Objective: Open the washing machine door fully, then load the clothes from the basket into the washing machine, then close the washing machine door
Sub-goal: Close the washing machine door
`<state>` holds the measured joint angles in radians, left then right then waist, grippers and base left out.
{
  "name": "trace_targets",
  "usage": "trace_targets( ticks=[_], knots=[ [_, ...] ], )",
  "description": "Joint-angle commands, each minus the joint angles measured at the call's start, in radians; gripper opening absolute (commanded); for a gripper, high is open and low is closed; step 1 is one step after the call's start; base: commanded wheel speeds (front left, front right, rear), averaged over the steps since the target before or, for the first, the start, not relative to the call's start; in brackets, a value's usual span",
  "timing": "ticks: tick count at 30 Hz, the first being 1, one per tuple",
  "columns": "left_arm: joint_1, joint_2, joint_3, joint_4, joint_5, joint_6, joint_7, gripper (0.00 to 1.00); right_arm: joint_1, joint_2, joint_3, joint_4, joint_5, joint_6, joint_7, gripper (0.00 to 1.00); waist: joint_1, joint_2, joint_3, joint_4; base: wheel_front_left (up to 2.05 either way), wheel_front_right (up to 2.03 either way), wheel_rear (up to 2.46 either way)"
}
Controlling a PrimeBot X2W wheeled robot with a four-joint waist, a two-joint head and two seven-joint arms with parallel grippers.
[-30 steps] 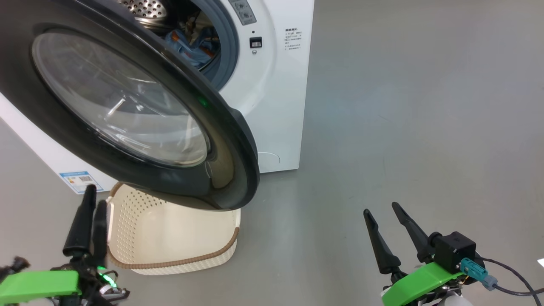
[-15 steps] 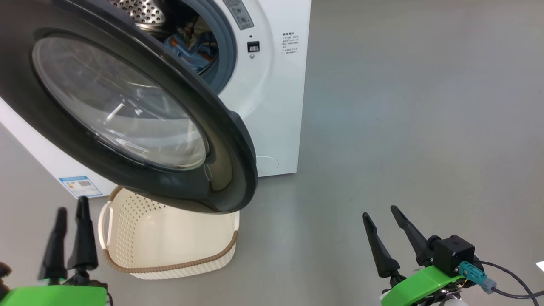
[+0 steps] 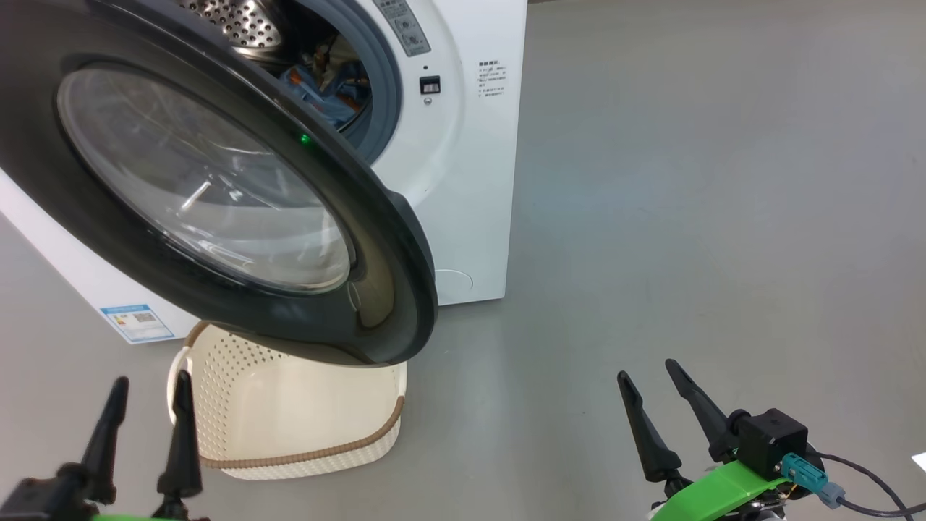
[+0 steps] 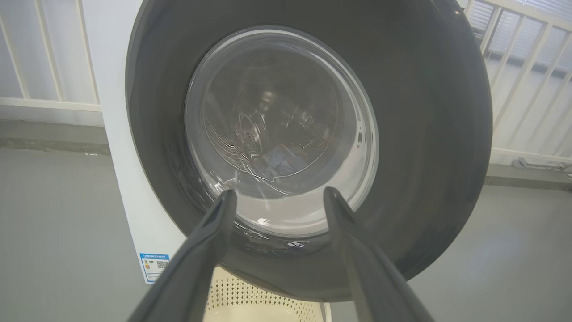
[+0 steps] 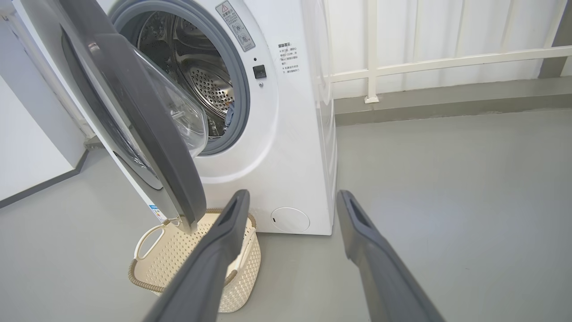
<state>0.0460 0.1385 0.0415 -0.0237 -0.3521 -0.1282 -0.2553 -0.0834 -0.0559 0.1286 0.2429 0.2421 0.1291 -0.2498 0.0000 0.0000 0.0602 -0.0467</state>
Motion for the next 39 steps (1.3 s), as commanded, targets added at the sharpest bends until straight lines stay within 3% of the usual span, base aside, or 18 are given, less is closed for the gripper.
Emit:
trace_targets(
  ticks=[1,10,32,33,35,36,39],
  knots=[
    [-0.002,0.017,0.035,-0.015,0.033,-0.002,-0.006,1.0,-0.012,0.004,0.027,-0.026,0.001,0.002,-0.012,1.0,0.0,0.0,0.0,0.0,0.0,0.0,0.0],
    [0.037,-0.025,0.055,0.029,0.168,-0.002,-0.006,1.0,-0.013,0.004,0.026,-0.032,0.0,0.002,-0.012,1.0,0.0,0.0,-0.001,-0.007,0.0,0.0,0.0],
    [0.047,-0.076,0.084,0.05,0.186,-0.002,-0.006,1.0,-0.011,0.004,0.021,-0.035,-0.006,0.002,-0.012,1.0,0.0,0.0,0.0,-0.006,0.0,0.0,0.0],
    [0.047,-0.077,0.086,0.05,0.184,-0.002,-0.006,1.0,-0.011,0.004,0.019,-0.035,-0.006,0.002,-0.012,0.84,0.0,0.0,0.001,-0.005,0.0,0.0,0.0],
    [0.047,-0.079,0.087,0.049,0.183,-0.002,-0.006,1.0,-0.012,0.004,0.018,-0.035,-0.006,0.002,-0.012,0.09,0.0,0.0,0.001,-0.004,0.0,0.0,0.0],
    [0.047,-0.08,0.089,0.048,0.182,-0.002,-0.006,1.0,-0.012,0.004,0.017,-0.037,-0.005,0.002,-0.012,0.0,0.0,0.0,0.0,-0.004,0.0,0.0,0.0],
    [0.048,-0.083,0.095,0.044,0.172,-0.002,-0.006,1.0,-0.012,0.004,0.01,-0.06,0.0,0.002,-0.012,0.0,0.0,0.0,0.0,-0.004,0.0,0.0,0.0]
  ],
)
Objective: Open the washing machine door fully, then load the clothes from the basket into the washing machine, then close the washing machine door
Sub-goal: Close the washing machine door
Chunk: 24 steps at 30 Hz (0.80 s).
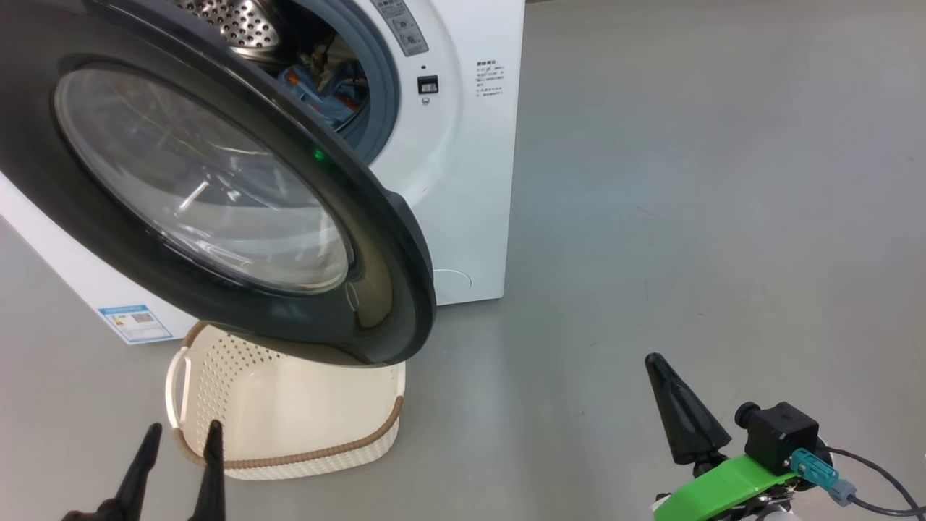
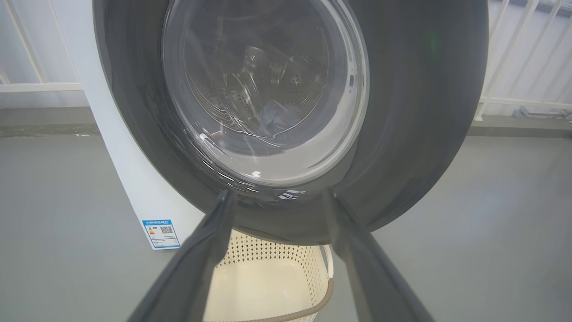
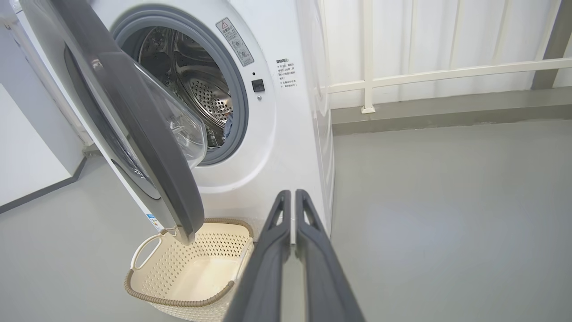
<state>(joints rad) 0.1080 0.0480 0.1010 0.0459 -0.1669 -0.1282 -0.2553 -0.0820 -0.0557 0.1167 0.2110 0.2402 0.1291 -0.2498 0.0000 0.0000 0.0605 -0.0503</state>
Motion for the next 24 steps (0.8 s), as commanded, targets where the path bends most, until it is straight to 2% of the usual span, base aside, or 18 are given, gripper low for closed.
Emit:
trace_targets(
  ticks=[1,6,10,11,17,20,24],
  knots=[
    [-0.013,0.007,0.038,-0.027,-0.019,-0.002,-0.006,1.0,-0.012,0.004,0.021,-0.033,0.004,0.002,-0.012,0.0,0.0,0.0,0.0,-0.001,0.0,0.0,0.0],
    [-0.013,0.004,0.039,-0.033,-0.021,-0.002,-0.006,1.0,-0.018,0.004,0.004,-0.107,0.015,0.002,-0.012,0.0,0.0,0.0,0.006,-0.003,0.0,0.0,0.0],
    [-0.02,0.003,0.045,-0.036,-0.013,-0.002,-0.006,1.0,-0.037,0.005,-0.017,-0.266,0.023,0.002,-0.012,0.0,0.0,0.0,0.015,0.0,0.0,0.0,0.0],
    [-0.023,0.003,0.043,-0.037,-0.016,-0.002,-0.006,1.0,-0.05,0.005,0.003,-0.357,0.028,0.002,-0.012,0.0,0.0,0.0,0.018,0.003,0.0,0.0,0.0],
    [-0.029,0.002,0.035,-0.034,-0.03,-0.001,-0.006,1.0,-0.096,-0.019,0.109,-0.571,0.043,0.002,-0.012,0.0,0.0,0.0,0.022,0.024,0.0,0.0,0.0],
    [-0.033,0.002,0.029,-0.033,-0.038,0.001,-0.006,1.0,-0.119,-0.056,0.191,-0.624,0.048,0.002,-0.012,0.0,0.0,0.0,0.023,0.04,0.0,0.0,0.0],
    [-0.042,0.002,0.031,-0.041,-0.036,0.011,-0.006,1.0,-0.151,-0.115,0.317,-0.616,0.058,0.002,-0.012,0.0,0.0,0.0,0.029,0.064,0.0,0.0,0.0]
  ],
)
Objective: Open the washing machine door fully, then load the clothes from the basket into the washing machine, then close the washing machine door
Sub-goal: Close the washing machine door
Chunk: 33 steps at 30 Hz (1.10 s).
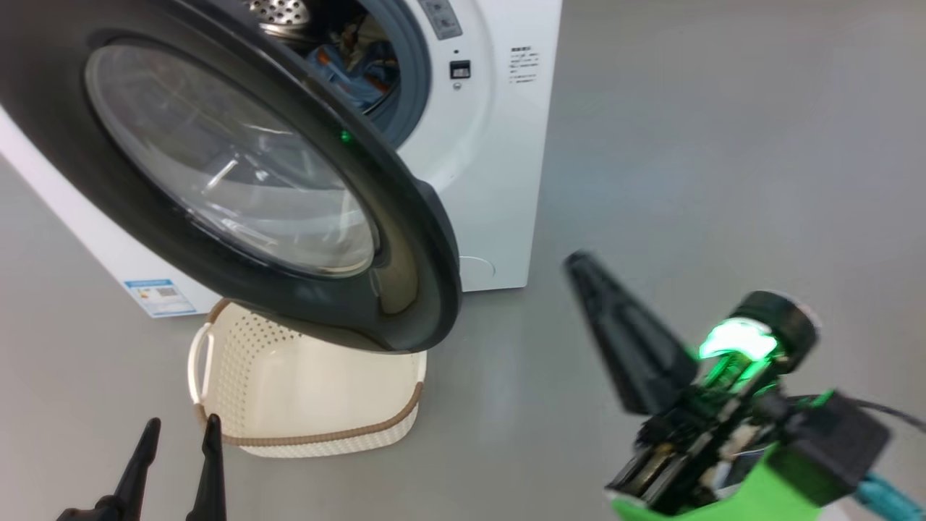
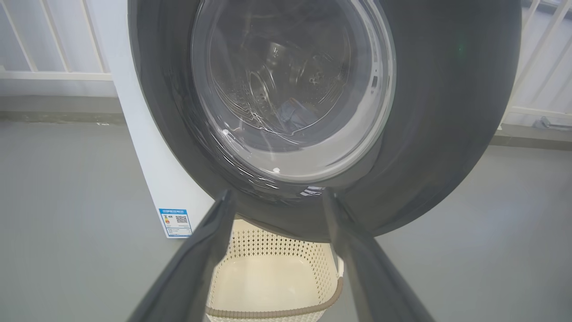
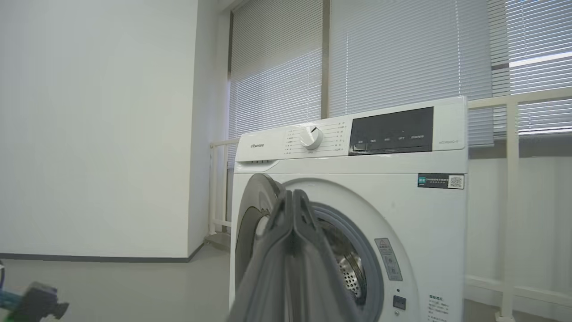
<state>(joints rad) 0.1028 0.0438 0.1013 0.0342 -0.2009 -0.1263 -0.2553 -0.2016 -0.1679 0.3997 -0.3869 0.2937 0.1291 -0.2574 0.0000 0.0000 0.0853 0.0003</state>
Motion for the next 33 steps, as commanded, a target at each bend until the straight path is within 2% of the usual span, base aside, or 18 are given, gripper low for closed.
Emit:
trace_targets(
  ticks=[1,6,13,30,33],
  knots=[
    [-0.039,0.007,0.03,-0.031,0.0,0.013,-0.006,1.0,-0.037,-0.01,0.059,-0.008,0.012,0.002,-0.004,0.0,0.0,0.0,0.005,0.02,0.0,0.0,0.0],
    [-0.051,0.007,0.027,-0.04,0.006,0.034,-0.006,1.0,-0.059,-0.038,0.129,0.056,0.012,0.002,-0.004,0.0,0.0,0.0,0.018,0.046,0.0,0.0,0.0],
    [-0.071,0.006,0.007,-0.06,-0.002,0.045,-0.006,1.0,-0.089,-0.052,0.226,0.254,0.035,0.002,-0.004,0.0,0.0,0.0,0.051,0.092,0.0,0.0,0.0],
    [-0.164,0.006,-0.069,-0.068,-0.07,0.047,-0.006,1.0,-0.285,-0.018,0.235,0.549,0.075,0.002,-0.004,0.0,0.0,0.0,0.215,0.187,0.0,0.0,0.0],
    [-0.183,0.006,-0.079,-0.067,-0.079,0.047,-0.006,1.0,-0.328,-0.015,0.204,0.595,0.074,0.002,-0.004,0.0,0.0,0.0,0.245,0.2,0.0,0.0,0.0]
  ],
)
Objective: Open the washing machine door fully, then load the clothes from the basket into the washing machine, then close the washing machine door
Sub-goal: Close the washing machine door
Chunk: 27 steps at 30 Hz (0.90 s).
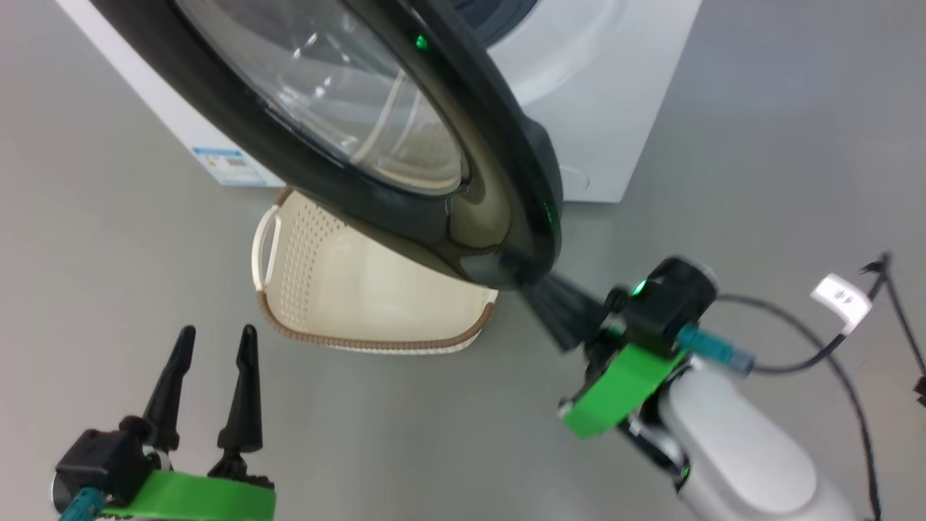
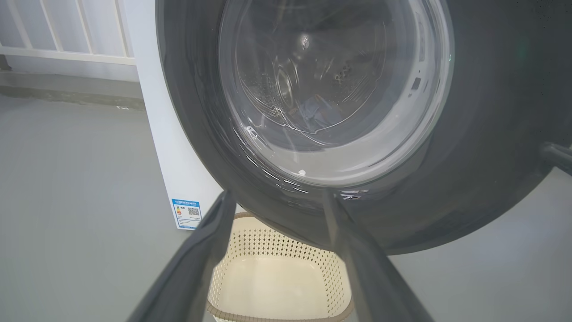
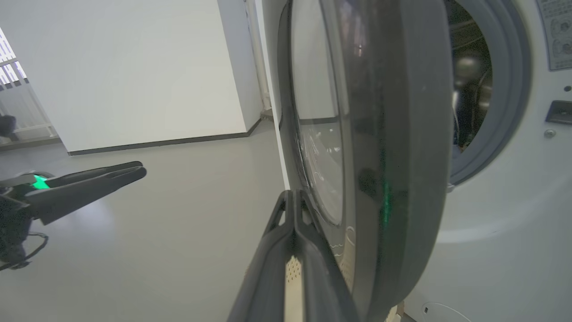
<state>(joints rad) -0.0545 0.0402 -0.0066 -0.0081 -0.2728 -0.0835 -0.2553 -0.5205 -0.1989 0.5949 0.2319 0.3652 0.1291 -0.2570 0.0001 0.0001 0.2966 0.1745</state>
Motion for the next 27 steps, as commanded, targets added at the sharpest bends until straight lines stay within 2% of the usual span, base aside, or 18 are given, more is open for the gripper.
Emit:
trace_targets(
  ticks=[1,7,18,27],
  knots=[
    [-0.032,0.01,0.026,-0.024,-0.011,0.004,-0.006,1.0,-0.023,0.019,-0.011,-0.012,0.0,0.002,-0.005,0.0,-0.0001,-0.0001,0.043,0.028,0.0,0.0,0.0],
    [-0.066,0.01,0.014,-0.02,-0.026,-0.001,-0.006,1.0,-0.095,0.041,-0.136,0.023,-0.034,0.002,-0.005,0.0,-0.0001,-0.0001,0.1,0.029,0.0,0.0,0.0],
    [-0.131,0.01,-0.01,-0.019,-0.048,-0.019,-0.006,1.0,-0.28,0.023,-0.198,0.078,-0.057,0.002,-0.005,0.0,-0.0001,-0.0001,0.202,0.033,0.0,0.0,0.0],
    [-0.179,0.01,-0.035,-0.018,-0.058,-0.032,-0.006,1.0,-0.444,0.023,-0.304,0.124,-0.109,0.002,-0.005,0.0,-0.0001,-0.0001,0.283,0.043,0.0,0.0,0.0]
  ],
)
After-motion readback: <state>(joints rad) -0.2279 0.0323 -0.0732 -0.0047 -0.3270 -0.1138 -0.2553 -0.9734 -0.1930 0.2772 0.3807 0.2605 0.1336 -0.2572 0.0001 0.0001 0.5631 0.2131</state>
